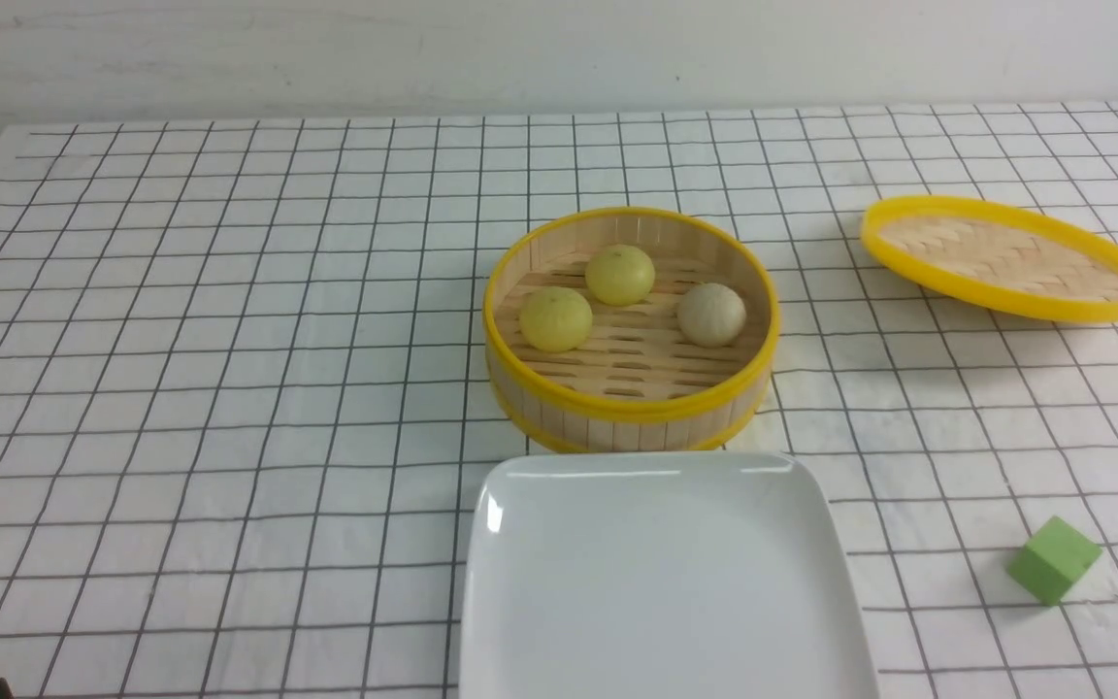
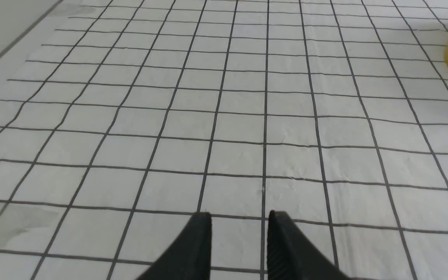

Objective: Put the steamed buns into the plate on the white-black tablecloth.
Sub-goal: 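Reach toward a bun in the bamboo steamer with the right gripper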

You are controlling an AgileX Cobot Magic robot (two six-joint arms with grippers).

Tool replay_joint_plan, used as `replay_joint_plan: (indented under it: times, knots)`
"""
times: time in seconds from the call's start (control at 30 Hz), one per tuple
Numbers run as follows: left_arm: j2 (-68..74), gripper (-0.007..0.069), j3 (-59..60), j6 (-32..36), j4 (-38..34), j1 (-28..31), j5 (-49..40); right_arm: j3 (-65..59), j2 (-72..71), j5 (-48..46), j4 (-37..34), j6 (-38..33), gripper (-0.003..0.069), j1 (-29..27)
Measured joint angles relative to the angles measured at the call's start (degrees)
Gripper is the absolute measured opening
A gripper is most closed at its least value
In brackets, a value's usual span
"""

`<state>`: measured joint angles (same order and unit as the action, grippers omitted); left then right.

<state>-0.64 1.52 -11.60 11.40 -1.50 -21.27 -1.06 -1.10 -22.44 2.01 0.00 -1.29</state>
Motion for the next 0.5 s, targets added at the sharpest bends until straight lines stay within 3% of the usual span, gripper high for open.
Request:
replay_joint_plan:
  times: [0.1, 0.17, 0.23, 0.3, 0.5]
  knots:
    - [0.00, 0.0241, 0.00, 0.00, 0.00, 0.00, 0.00, -0.32, 0.00, 2.00, -2.65, 3.49, 0.0239, 0.00]
    - [0.00, 0.0241, 0.00, 0.00, 0.00, 0.00, 0.00, -0.38, 0.00, 4.12, -13.87, 14.97, 0.0239, 0.00]
    - [0.00, 0.0241, 0.00, 0.00, 0.00, 0.00, 0.00, -0.38, 0.00, 4.33, -17.15, 18.36, 0.0239, 0.00]
    - [0.00, 0.0241, 0.00, 0.00, 0.00, 0.00, 0.00, -0.38, 0.00, 4.27, -25.15, 27.22, 0.0239, 0.00]
    - [0.00, 0.0241, 0.00, 0.00, 0.00, 0.00, 0.00, -0.38, 0.00, 4.27, -29.87, 30.79, 0.0239, 0.00]
